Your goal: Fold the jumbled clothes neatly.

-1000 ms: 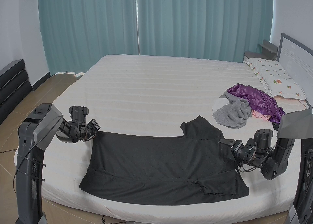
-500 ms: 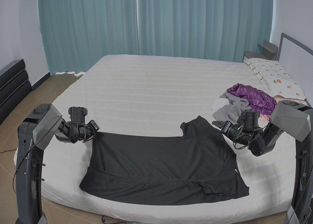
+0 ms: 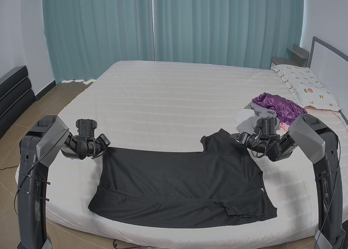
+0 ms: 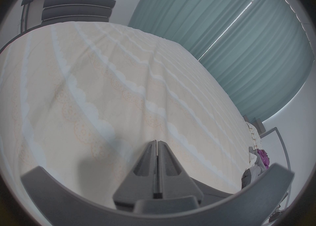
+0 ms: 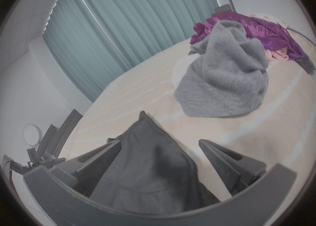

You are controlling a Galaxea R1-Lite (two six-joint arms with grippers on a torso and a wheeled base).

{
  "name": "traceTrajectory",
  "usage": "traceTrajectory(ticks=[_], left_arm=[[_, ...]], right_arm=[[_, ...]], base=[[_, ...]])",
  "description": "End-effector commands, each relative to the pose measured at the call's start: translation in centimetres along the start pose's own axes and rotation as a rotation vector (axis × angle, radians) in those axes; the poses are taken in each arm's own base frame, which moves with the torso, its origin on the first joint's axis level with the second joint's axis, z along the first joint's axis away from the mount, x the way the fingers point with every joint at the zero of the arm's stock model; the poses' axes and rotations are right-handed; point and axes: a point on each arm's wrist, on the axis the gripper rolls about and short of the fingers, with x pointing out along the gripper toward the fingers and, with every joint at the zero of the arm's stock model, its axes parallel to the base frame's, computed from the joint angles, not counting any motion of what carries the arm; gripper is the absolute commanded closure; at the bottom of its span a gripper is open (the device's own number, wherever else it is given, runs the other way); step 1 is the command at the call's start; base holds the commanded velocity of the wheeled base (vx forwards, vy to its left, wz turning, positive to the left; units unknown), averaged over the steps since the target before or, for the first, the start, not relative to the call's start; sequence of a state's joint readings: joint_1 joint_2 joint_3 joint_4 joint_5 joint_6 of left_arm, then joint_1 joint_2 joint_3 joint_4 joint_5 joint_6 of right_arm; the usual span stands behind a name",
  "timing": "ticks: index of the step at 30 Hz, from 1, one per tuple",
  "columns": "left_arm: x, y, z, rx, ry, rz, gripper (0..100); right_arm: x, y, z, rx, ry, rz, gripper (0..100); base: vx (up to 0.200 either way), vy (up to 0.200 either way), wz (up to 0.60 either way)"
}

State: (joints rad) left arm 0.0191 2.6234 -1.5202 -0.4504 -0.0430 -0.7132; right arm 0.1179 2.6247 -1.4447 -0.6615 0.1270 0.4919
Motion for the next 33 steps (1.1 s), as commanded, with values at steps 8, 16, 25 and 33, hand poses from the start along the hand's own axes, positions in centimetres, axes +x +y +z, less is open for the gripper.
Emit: traceTrajectory(ticks=[8,16,25,33], left_arm=[[-0.1,0.0,0.1,0.001,-0.002,-0.001,100],[0.0,-0.1,0.1,0.002,-0.003,-0.003,100],[-0.4,-0.5,0.4,0.001,-0.011,-0.012,100],[-1.1,-0.8,1.0,-0.003,-0.030,-0.011,100]], right_arm=[[1.8,-1.2,-1.2,0.045,0.021,-0.014,100],[1.4,-1.6,-0.5,0.083,0.006,-0.020,100],[0.0,-1.0,0.5,0.136,-0.009,-0.014,100],[-1.9,-0.5,1.6,0.178,-0.075,0.022,100]], base=[[0.000,0.000,0.00],[0.000,0.000,0.00],[0.000,0.000,0.00],[0.000,0.000,0.00]])
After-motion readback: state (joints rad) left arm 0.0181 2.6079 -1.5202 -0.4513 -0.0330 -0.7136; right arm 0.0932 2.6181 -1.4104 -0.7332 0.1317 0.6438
